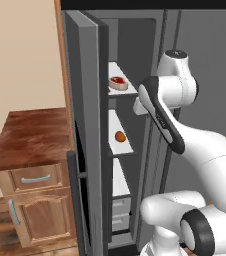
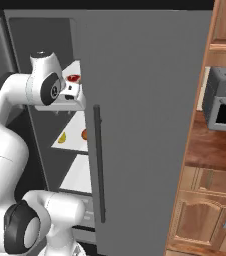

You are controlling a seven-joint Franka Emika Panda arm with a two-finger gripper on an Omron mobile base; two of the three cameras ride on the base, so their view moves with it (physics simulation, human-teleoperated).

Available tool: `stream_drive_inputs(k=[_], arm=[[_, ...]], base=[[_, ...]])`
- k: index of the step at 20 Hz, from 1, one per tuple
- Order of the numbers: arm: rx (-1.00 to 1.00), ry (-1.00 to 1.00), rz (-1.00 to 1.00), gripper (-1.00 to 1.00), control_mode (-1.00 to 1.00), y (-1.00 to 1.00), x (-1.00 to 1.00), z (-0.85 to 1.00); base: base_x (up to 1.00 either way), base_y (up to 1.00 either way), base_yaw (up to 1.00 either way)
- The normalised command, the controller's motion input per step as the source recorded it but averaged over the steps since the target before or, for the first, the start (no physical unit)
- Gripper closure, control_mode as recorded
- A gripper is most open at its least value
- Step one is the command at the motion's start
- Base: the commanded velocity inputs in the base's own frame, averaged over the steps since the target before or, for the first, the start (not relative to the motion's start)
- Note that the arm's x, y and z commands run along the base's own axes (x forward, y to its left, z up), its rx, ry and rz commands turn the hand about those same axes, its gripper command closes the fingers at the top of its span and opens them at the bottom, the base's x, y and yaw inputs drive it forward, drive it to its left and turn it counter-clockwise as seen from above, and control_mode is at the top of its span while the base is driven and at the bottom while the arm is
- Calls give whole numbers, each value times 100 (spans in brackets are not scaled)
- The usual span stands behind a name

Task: Take the steak and broccoli from the highest rack and move them to the second highest rack where the mango and lemon wedge are located, to maximize freezer space. Close the freezer door after rearranging.

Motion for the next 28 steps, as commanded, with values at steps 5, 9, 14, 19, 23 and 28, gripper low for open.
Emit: stream_drive_inputs(k=[5, 9, 14, 19, 23, 28], arm=[[0, 0, 0, -100, 100, 0, 0, 0], [0, 0, 0, -100, 100, 0, 0, 0], [0, 0, 0, -100, 100, 0, 0, 0], [0, 0, 0, -100, 100, 0, 0, 0], [0, 0, 0, -100, 100, 0, 0, 0], [0, 0, 0, -100, 100, 0, 0, 0]], base=[[-9, -20, 0], [-33, -61, 10], [-3, -19, 4], [13, 0, 6], [42, 0, 1], [39, 0, 11]])
